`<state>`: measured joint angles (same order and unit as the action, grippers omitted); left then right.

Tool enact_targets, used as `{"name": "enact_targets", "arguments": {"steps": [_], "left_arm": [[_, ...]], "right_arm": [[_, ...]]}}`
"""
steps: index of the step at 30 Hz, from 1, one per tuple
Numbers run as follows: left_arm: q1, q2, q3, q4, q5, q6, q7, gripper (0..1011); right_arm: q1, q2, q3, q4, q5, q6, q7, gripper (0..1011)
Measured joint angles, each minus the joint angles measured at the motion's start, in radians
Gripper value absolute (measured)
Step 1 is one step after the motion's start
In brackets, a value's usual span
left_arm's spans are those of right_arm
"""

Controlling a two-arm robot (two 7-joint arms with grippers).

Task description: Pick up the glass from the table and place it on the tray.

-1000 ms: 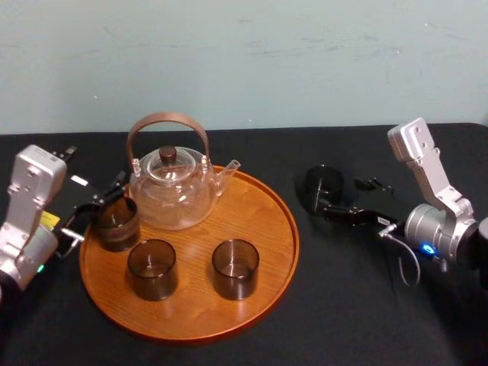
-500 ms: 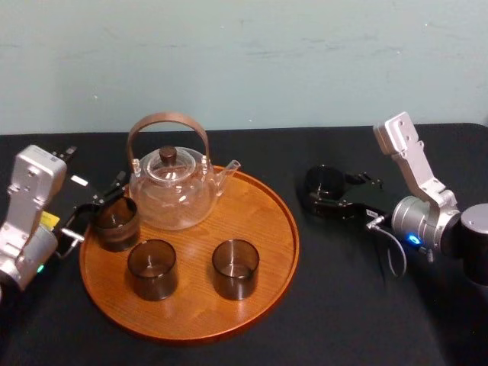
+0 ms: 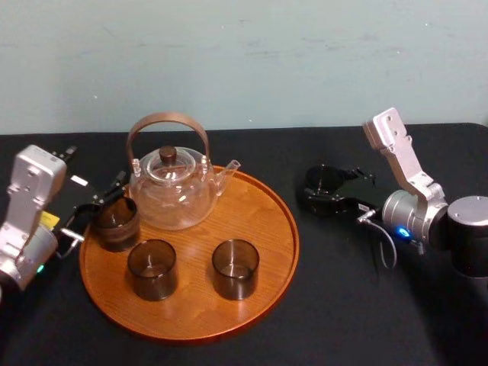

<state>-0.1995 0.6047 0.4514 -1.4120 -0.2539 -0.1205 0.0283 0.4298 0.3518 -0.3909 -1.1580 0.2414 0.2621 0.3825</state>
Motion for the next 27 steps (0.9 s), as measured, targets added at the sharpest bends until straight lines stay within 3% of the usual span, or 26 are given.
{"name": "enact_targets", "arguments": {"steps": [16,21,27], "left_arm": [[0.0,0.0,0.0,0.0,0.0,0.0,0.0,1001],[0.0,0.0,0.0,0.0,0.0,0.0,0.0,1001],[0.0,0.0,0.0,0.0,0.0,0.0,0.0,1002]], "right_arm": [[0.008,-0.01,-0.002,0.014,-0.018,-0.001,-0.002,1002],[0.008,-0.01,-0.002,0.013,-0.017,-0.001,-0.003,912],[0.007,-0.009,-0.001,0.012,-0.015,-0.001,-0.003,904]]}}
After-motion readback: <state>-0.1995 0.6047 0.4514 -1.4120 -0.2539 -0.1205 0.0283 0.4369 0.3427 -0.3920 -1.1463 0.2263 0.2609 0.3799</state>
